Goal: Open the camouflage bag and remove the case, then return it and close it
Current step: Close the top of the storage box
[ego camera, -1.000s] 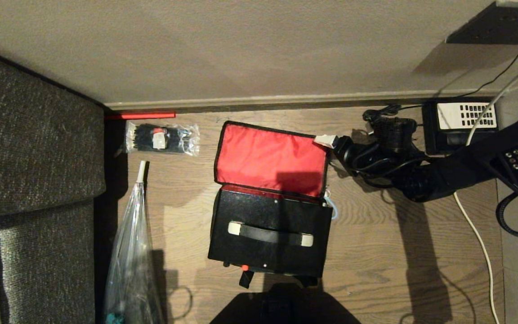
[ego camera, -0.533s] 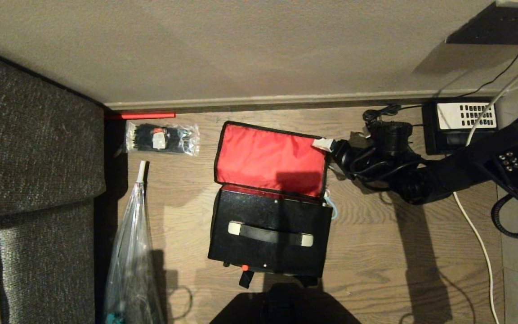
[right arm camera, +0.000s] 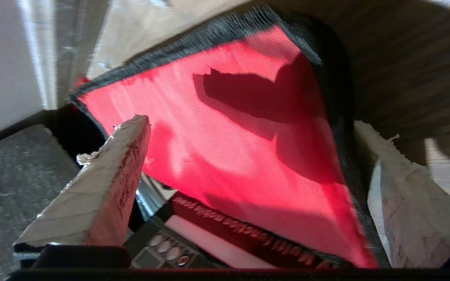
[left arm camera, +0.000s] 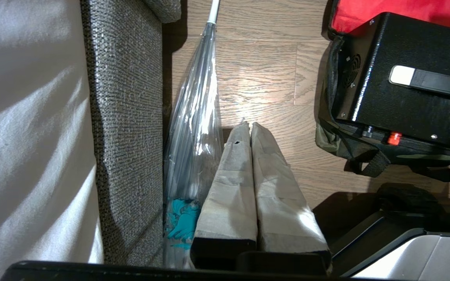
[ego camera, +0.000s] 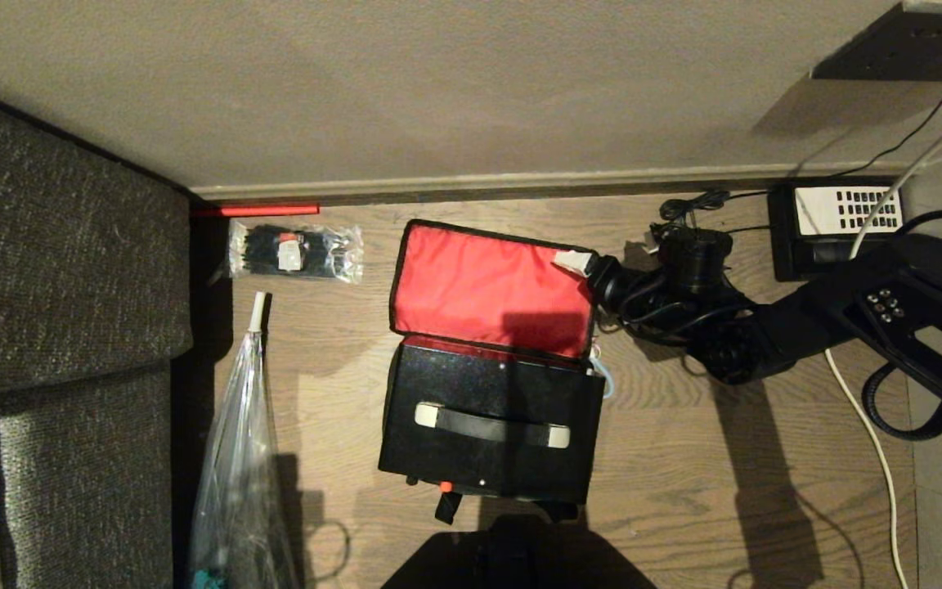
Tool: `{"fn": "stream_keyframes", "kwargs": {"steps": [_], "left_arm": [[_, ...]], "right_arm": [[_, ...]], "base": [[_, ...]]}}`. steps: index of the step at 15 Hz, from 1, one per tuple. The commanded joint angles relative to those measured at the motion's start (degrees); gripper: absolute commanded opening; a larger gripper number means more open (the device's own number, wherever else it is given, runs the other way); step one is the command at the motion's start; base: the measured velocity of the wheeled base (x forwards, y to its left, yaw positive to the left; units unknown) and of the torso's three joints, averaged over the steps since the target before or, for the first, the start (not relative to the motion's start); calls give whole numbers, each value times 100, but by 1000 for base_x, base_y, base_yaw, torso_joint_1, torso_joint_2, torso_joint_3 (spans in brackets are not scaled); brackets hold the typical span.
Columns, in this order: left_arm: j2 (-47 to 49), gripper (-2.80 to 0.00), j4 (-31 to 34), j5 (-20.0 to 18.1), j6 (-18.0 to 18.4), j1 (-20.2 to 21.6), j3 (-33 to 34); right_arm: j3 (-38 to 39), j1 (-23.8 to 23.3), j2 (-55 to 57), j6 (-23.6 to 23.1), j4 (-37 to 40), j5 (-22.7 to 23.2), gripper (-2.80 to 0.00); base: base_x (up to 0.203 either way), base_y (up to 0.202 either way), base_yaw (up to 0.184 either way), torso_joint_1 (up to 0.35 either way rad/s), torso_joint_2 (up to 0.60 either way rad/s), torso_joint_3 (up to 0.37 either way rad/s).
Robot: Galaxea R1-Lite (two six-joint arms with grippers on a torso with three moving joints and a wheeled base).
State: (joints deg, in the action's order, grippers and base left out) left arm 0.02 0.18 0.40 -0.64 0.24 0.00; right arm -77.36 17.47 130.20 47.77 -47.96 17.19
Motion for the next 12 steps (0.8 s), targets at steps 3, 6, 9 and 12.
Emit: {"fn": "stream_keyframes", "kwargs": {"steps": [3, 6, 9, 12], "left_arm": [[-11, -280, -1, 4, -6, 2, 18], [-11, -280, -1, 4, -6, 2, 18], [-11, -280, -1, 4, -6, 2, 18], [-11, -280, -1, 4, -6, 2, 18]], "right_arm": [[176, 28, -276, -38, -81, 21, -280], [397, 29, -417, -258, -134, 22, -280], [564, 28, -531, -321, -215, 22, -280], [1141, 28, -740, -710, -574, 52, -280]], "base": [[0, 0, 0, 0, 0, 0], [0, 0, 0, 0, 0, 0], [0, 0, 0, 0, 0, 0], [0, 0, 0, 0, 0, 0]]}}
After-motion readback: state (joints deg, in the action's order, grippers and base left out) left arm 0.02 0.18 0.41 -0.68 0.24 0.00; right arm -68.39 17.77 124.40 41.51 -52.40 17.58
